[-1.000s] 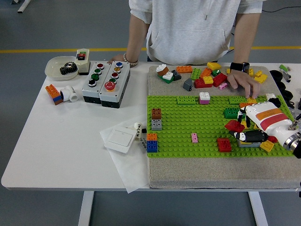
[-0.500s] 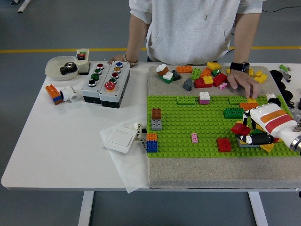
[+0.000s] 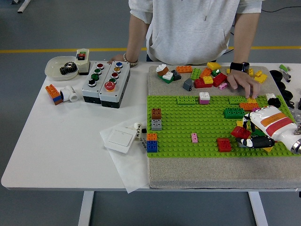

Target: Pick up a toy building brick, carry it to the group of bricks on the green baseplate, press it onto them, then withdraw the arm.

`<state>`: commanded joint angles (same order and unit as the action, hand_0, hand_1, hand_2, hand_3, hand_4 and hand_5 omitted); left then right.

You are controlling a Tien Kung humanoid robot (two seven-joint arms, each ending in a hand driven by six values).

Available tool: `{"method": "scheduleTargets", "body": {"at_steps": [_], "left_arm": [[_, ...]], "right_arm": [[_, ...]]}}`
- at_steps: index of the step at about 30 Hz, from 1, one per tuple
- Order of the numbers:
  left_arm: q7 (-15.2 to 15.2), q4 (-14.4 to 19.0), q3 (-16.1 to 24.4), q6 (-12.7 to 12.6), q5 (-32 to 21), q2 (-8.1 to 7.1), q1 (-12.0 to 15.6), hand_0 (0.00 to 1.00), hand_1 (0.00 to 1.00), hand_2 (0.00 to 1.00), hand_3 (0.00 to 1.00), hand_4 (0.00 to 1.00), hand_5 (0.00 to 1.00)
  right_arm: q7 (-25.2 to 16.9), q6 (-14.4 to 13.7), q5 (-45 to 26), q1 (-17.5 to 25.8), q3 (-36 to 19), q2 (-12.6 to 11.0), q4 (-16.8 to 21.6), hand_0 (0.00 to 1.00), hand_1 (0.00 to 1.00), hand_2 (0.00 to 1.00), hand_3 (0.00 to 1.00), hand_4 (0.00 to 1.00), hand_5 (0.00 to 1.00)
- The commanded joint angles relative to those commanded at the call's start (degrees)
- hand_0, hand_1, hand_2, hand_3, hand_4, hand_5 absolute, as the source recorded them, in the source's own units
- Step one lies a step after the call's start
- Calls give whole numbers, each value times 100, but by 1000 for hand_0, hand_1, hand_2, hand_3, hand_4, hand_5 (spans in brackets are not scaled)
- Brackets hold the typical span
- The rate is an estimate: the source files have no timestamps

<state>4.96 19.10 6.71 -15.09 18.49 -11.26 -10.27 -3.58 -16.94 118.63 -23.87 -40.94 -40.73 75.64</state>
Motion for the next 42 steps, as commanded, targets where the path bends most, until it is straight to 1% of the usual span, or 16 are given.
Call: {"method": "scheduleTargets", "body": {"at_steps": [1,6,7,12,13,17,19,29,42], "left_arm": [[0,0,0,0,-1,0,0,751,741,733,586,616,649],[-1,-1,-1,0,-8,0,5,751,741,733,586,616,649],[-1,-2,-1,-1,-10,0,4,751,741,731,587,613,645],[-6,0,-8,-1,-19,-4,-1,751,741,731,587,613,645],[-6,0,-8,-1,-19,-4,-2,751,741,733,587,612,645],[-4,-1,-9,-2,-20,-3,-2,751,741,733,587,612,645],[-6,0,-11,-2,-25,-4,-4,751,741,731,587,612,645],[-8,-2,-15,-2,-31,-4,-5,751,741,731,587,612,645],[-9,0,-13,0,-30,1,6,751,740,731,586,612,645]], "right_arm": [[0,1,-3,-3,3,1,-6,119,249,371,420,784,498],[-3,104,18,-77,92,-9,-72,119,249,371,420,784,498],[2,134,22,-96,111,-11,-81,120,267,400,432,796,493],[7,257,116,-141,129,-25,-92,120,267,400,432,796,493],[7,265,124,-145,129,-26,-92,121,287,426,440,804,492],[12,349,171,-185,117,-49,-100,121,287,426,440,804,492],[11,361,167,-193,108,-52,-107,119,306,427,443,811,491],[13,466,103,-199,49,-66,-171,117,305,435,446,815,493],[-30,509,-69,-136,69,-90,-85,119,311,439,450,826,488]]}}
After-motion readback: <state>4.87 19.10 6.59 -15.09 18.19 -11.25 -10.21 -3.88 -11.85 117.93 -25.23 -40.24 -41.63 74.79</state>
